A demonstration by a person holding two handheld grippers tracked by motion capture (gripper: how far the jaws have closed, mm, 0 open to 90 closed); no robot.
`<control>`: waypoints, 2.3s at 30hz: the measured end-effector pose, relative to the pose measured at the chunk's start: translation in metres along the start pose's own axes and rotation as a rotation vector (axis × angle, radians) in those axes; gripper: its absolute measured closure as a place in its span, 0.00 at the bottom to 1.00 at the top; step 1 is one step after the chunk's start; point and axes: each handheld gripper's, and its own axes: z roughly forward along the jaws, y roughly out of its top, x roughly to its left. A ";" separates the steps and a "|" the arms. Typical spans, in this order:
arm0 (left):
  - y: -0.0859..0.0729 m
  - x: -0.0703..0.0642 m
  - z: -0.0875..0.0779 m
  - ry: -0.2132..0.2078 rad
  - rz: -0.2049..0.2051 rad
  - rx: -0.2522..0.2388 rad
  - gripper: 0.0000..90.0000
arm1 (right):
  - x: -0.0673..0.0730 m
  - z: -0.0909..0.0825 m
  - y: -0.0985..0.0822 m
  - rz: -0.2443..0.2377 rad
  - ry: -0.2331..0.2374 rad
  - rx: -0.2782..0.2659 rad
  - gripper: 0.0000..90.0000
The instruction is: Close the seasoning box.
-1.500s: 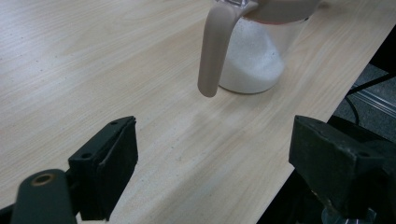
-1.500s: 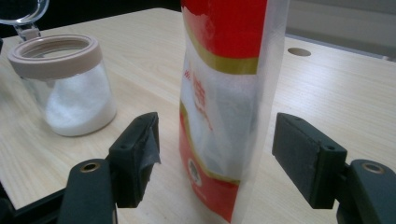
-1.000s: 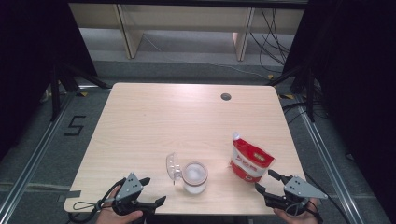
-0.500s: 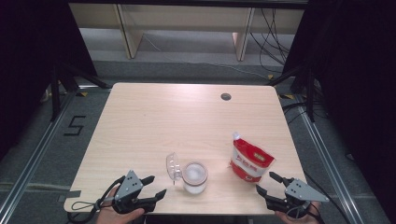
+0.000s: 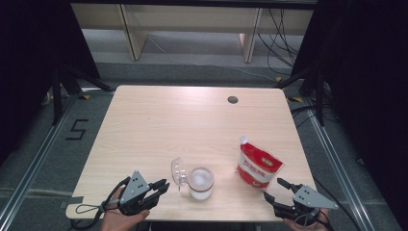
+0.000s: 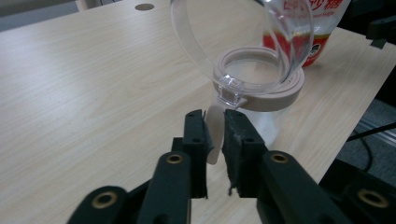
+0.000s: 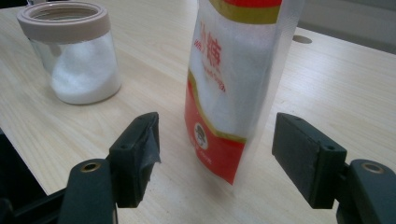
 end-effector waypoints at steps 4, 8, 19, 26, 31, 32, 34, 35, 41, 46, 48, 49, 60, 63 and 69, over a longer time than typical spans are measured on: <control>0.001 0.002 0.001 0.000 0.023 -0.001 0.98 | 0.002 0.001 0.000 0.001 0.005 0.003 0.37; 0.001 -0.001 0.001 -0.008 -0.019 -0.010 0.99 | 0.001 0.002 0.000 -0.004 0.015 0.000 0.37; 0.008 -0.007 0.010 -0.042 0.012 -0.023 0.99 | 0.001 0.003 0.000 -0.019 0.022 0.000 0.37; 0.011 -0.009 0.014 -0.051 -0.006 -0.018 0.99 | 0.002 0.002 0.001 -0.022 0.003 -0.002 0.37; 0.013 -0.011 0.018 -0.057 0.000 -0.021 0.99 | 0.002 0.002 0.001 -0.015 0.010 0.003 0.37; 0.013 -0.012 0.019 -0.059 -0.001 -0.022 0.99 | 0.003 0.001 0.001 -0.005 0.003 0.003 0.37; 0.014 -0.014 0.021 -0.065 -0.005 -0.023 0.99 | 0.002 0.002 0.001 -0.021 0.007 0.000 0.37; 0.014 -0.014 0.022 -0.067 0.013 -0.015 0.99 | 0.002 0.002 0.001 -0.020 0.007 -0.001 0.37; 0.014 -0.015 0.023 -0.075 0.021 -0.013 0.99 | 0.002 0.002 0.001 -0.022 0.010 -0.002 0.37; 0.014 -0.015 0.023 -0.079 0.015 -0.017 0.96 | 0.004 0.002 0.001 -0.013 0.009 -0.002 0.37; 0.014 -0.015 0.022 -0.077 0.013 -0.011 0.93 | 0.004 0.002 0.001 -0.015 0.013 -0.007 0.37; 0.014 -0.015 0.022 -0.081 0.010 -0.014 0.91 | 0.002 0.003 0.001 -0.038 0.009 -0.014 0.37; 0.014 -0.011 0.015 -0.092 -0.048 -0.029 0.58 | 0.004 0.002 0.001 -0.013 0.016 -0.005 0.37; 0.013 -0.009 0.011 -0.080 -0.045 -0.005 0.50 | 0.004 0.002 0.001 -0.020 0.016 -0.007 0.37; 0.010 -0.006 0.009 -0.065 -0.055 0.009 0.35 | 0.002 0.004 0.001 -0.042 0.023 -0.018 0.37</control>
